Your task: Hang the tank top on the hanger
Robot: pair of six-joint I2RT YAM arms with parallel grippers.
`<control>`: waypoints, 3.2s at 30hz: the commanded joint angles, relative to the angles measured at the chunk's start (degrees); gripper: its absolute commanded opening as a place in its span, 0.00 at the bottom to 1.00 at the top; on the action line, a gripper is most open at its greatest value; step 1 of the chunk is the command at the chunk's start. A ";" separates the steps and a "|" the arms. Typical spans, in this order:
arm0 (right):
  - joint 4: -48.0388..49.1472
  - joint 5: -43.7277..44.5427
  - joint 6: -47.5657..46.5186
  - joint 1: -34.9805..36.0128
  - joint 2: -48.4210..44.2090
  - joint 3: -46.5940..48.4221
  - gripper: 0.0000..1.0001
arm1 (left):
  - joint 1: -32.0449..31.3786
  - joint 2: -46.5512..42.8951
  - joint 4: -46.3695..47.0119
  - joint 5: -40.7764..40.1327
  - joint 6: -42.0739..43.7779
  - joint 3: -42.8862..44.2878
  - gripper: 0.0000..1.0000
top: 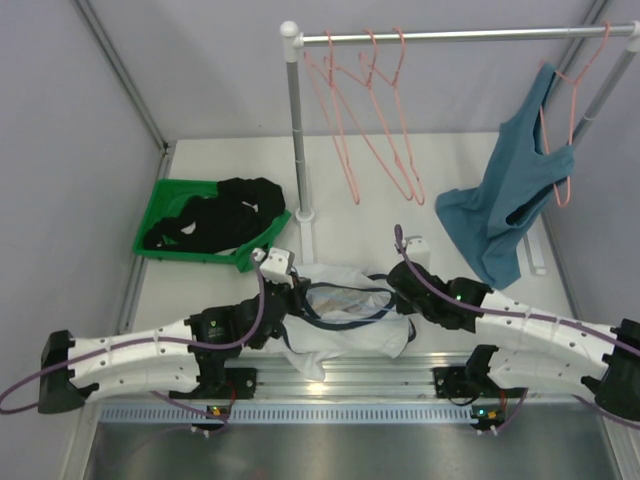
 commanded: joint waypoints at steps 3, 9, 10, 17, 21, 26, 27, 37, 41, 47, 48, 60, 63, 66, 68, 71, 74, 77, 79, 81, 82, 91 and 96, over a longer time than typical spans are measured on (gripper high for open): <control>0.76 -0.27 0.64 -0.87 -1.38 -0.09 0.16 | -0.20 -1.38 0.82 -4.70 -2.06 -0.77 0.00; 2.87 -1.06 -0.15 -1.31 0.98 1.75 0.39 | -0.20 -2.43 2.76 -3.12 -0.57 -1.91 0.00; 3.04 -1.23 -0.59 -1.31 1.60 2.46 0.40 | -0.20 -2.17 2.50 -3.03 -0.57 -1.82 0.00; 5.33 -2.38 -1.65 -1.48 6.97 3.17 0.41 | -0.20 -1.90 2.41 -2.68 -0.66 -1.91 0.00; 5.68 -2.29 -1.73 -1.75 7.59 2.99 0.28 | -0.20 -2.25 2.32 -2.85 -0.48 -2.00 0.00; 3.84 -1.41 -1.30 -1.84 5.58 2.29 0.04 | -0.20 -2.78 1.62 -5.04 -1.53 -2.09 0.00; 3.66 -1.41 -0.95 -1.84 4.87 2.03 0.00 | -0.20 -2.96 1.18 -5.48 -2.06 -2.09 0.00; 0.59 -1.32 1.34 -1.75 -3.22 -1.84 0.00 | -0.20 -2.43 -2.42 -13.66 -7.24 -1.30 0.00; -0.64 -1.50 1.17 -1.75 -4.71 -1.67 0.00 | -0.20 -0.77 -3.13 -14.98 -8.57 -0.77 0.00; -1.08 -0.80 0.46 -1.84 -4.11 0.08 0.00 | -0.20 0.99 -3.04 -13.14 -7.42 -0.06 0.00; -1.09 -0.62 0.03 -1.84 -3.84 0.61 0.00 | -0.20 1.08 -3.04 -13.14 -7.34 -0.07 0.00; -1.09 0.00 -3.14 -1.75 1.34 9.22 0.00 | -0.20 2.49 -0.41 -10.50 -3.65 0.37 0.00; -0.65 -1.23 -3.49 -1.57 2.14 10.54 0.00 | -0.11 4.24 0.82 -10.59 -2.95 1.16 0.00; -1.17 -1.32 -3.67 -0.70 2.58 13.17 0.00 | -0.20 6.26 3.02 -11.02 -1.54 2.48 0.00; -1.96 -1.24 -3.67 0.18 2.75 14.41 0.00 | -0.20 7.93 4.86 -10.85 -0.31 3.79 0.00; -2.75 -0.54 -3.67 1.76 2.67 16.70 0.00 | -0.20 9.87 6.18 -9.89 1.54 5.73 0.00; -3.81 0.43 -3.67 3.43 3.45 18.80 0.00 | -0.20 11.63 7.68 -8.83 2.77 7.48 0.00; -4.25 1.14 -3.49 4.66 3.98 20.13 0.00 | -0.20 13.56 7.59 -7.43 2.86 9.77 0.00; -4.25 1.58 -3.41 5.02 3.72 20.39 0.00 | -0.20 14.53 7.68 -6.81 3.30 11.35 0.00; -4.86 2.37 -3.49 5.11 3.20 20.48 0.00 | -0.20 14.79 6.46 -5.93 3.04 12.41 0.00; -5.13 2.72 -3.67 5.19 3.19 20.48 0.00 | -0.20 14.62 6.10 -5.58 3.12 12.94 0.00; -0.65 -2.28 -15.52 5.02 -4.79 20.92 0.48 | -0.20 13.74 1.09 -2.68 4.79 16.37 0.00; 5.24 -13.79 -25.54 5.11 -8.76 18.90 0.62 | -0.20 11.11 -2.24 0.13 6.99 17.95 0.00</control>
